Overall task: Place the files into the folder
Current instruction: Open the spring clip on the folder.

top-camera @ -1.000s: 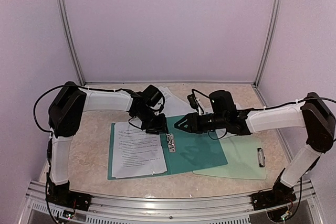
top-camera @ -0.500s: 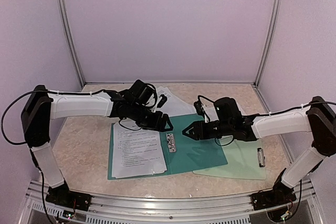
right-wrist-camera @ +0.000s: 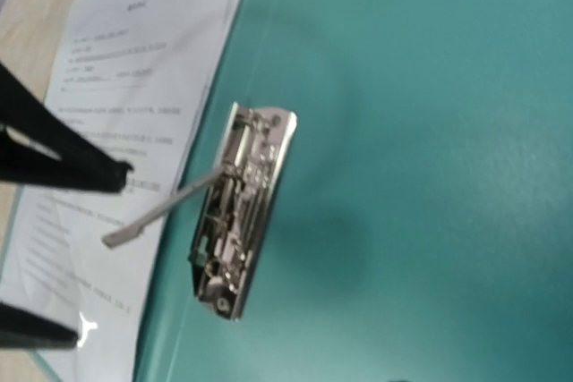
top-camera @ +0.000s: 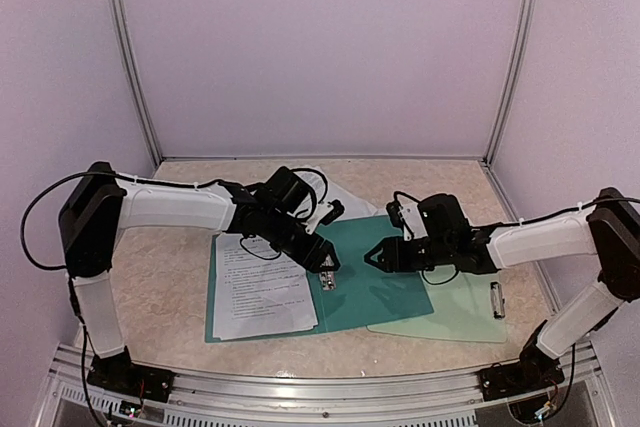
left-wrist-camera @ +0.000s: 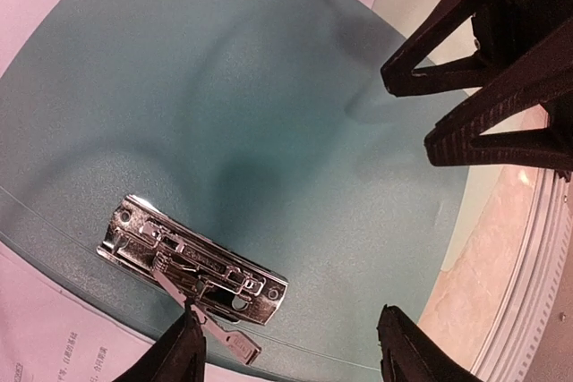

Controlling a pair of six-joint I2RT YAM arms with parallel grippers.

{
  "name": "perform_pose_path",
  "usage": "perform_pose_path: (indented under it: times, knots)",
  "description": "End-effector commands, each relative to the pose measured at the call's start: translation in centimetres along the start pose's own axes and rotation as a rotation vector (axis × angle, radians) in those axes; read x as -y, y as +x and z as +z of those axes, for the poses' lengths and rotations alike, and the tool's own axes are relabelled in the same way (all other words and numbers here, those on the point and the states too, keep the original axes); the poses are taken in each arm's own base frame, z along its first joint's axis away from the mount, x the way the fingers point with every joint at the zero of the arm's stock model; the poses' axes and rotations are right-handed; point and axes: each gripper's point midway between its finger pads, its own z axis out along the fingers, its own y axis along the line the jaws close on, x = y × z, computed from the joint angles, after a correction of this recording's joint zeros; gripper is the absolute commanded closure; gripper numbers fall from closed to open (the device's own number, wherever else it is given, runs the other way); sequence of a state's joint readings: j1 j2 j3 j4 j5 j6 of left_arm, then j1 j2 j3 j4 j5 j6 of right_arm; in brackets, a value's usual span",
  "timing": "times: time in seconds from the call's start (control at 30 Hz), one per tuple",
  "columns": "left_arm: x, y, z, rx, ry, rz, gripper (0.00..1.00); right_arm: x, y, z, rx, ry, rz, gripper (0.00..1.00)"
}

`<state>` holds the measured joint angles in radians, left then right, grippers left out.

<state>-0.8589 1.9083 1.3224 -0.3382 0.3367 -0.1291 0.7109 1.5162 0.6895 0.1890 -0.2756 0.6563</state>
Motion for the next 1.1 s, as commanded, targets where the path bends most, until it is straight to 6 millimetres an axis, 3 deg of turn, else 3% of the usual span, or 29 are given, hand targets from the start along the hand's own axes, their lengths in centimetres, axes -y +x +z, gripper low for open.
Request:
perform_pose_path:
  times: [0.0, 0.23, 0.53, 0.8, 1.07]
  knots:
    - [-0.4, -0.5, 0.9, -0.021, -0.022, 0.117, 0.38, 0.5, 0.5, -0.2, -0.009, -0.002, 0.028, 0.55]
    - [-2.2, 1.1, 2.1, -0.106, -0.083, 0.152, 0.49, 0.5, 1.5, 0.3, -0.031, -0.031, 0.059, 0.56]
    - [-1.9, 2.4, 1.8, -0.122, -0.071, 0.156, 0.47, 0.7, 2.0, 0.6, -0.043, -0.037, 0.067, 0.57]
    - [-3.0, 2.3, 1.8, -0.121, -0.099, 0.141, 0.69, 0.8, 2.7, 0.9, -0.054, -0.058, 0.091, 0.59]
    - [-3.5, 0.7, 1.2, -0.085, -0.075, 0.118, 0.8, 0.6, 3.0, 1.0, -0.061, -0.078, 0.104, 0.61]
